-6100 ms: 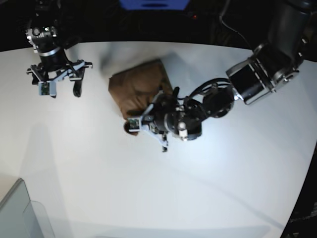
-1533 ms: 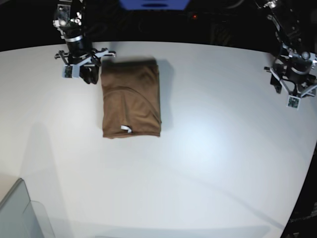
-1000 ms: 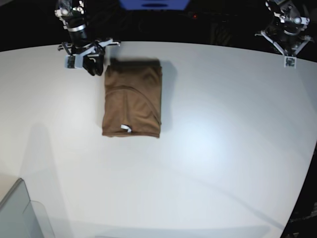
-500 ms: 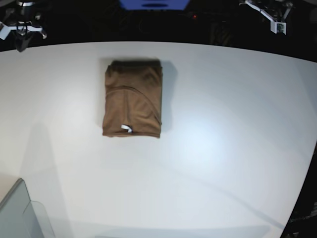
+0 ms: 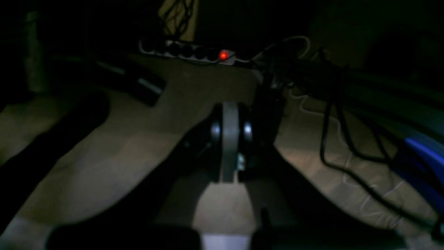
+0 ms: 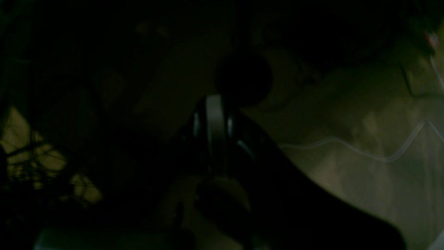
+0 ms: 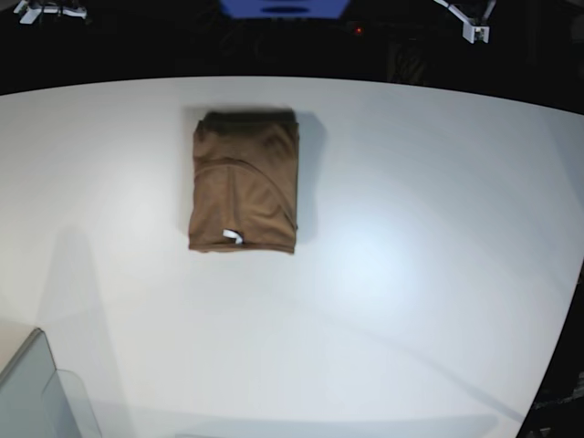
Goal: Layout the t-shirt on the table in an organized manner, then fold the t-shirt properly
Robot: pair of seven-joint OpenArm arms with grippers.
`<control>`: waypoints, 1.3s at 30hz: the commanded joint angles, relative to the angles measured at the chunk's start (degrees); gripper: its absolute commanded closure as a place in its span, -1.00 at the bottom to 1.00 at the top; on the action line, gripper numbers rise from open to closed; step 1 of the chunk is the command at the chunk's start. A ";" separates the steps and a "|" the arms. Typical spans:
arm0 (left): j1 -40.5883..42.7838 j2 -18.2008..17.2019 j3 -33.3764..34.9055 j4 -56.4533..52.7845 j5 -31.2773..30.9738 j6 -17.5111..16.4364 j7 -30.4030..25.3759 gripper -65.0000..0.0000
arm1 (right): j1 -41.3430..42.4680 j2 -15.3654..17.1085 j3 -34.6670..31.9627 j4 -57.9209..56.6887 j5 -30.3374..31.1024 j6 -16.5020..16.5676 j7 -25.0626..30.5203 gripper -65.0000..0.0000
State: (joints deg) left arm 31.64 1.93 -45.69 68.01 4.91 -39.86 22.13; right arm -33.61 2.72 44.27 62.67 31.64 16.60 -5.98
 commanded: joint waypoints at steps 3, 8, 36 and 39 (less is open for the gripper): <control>-2.76 -2.15 -0.07 -9.68 3.58 -0.14 -5.47 0.99 | 2.44 4.00 -4.58 -9.71 0.05 0.15 1.27 1.00; -8.91 -4.35 -0.51 -26.12 8.85 -0.14 -14.17 0.99 | 7.28 5.23 -14.16 -23.77 -0.12 0.15 12.88 1.00; -31.51 -4.44 -0.15 -60.40 34.61 24.69 -32.46 0.99 | 26.00 3.39 -33.94 -58.94 -45.48 -22.89 39.87 1.00; -31.95 -3.74 -0.15 -61.46 34.61 24.52 -32.37 0.99 | 26.53 1.98 -33.94 -59.29 -46.10 -22.89 39.87 1.00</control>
State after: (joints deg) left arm -0.40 -2.04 -45.91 6.68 39.57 -14.81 -9.78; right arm -7.14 4.86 10.22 3.29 -14.57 -5.93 32.93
